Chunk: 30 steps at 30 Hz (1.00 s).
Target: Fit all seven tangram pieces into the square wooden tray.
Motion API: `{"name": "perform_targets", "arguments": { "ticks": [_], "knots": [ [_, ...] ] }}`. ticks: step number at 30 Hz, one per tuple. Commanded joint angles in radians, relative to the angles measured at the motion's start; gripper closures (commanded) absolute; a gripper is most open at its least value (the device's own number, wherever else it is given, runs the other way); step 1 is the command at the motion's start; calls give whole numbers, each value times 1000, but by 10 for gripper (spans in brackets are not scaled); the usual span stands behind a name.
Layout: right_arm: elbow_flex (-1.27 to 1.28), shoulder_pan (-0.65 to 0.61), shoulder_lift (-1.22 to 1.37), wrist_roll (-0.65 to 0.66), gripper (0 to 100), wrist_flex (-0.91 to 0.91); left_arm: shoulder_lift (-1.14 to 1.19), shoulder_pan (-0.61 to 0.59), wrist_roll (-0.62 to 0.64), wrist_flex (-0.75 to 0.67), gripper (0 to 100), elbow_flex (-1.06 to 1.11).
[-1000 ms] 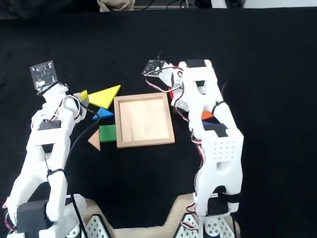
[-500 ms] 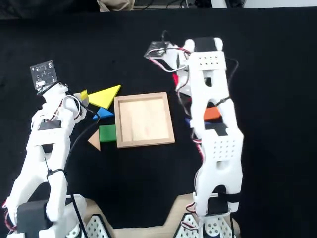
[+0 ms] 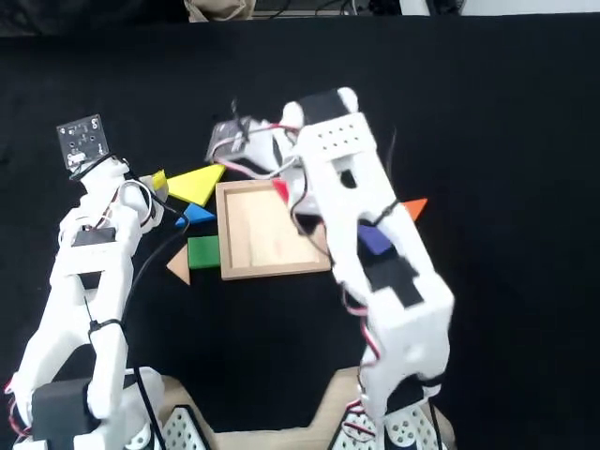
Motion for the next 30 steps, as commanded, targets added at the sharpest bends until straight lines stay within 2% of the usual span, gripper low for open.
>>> {"name": "perform_targets", "arguments": {
  "ticks": [1,7,14,17,23,30],
  "knots": [
    [160,-46,-173,89,963,29,-5,-13,5,-15,759,-10],
    [335,-78,-251,141,963,-109,-6,-50,11,-18,759,-15],
    [369,-141,-251,173,963,-175,-6,-51,11,-20,759,-12],
    [429,-153,-251,181,963,-341,-6,-53,11,-20,759,-12],
    [636,-150,-251,334,963,-752,-5,-53,11,-20,759,-12],
    [657,-155,-252,390,963,-812,-5,-51,11,-20,759,-13]
  ]
}}
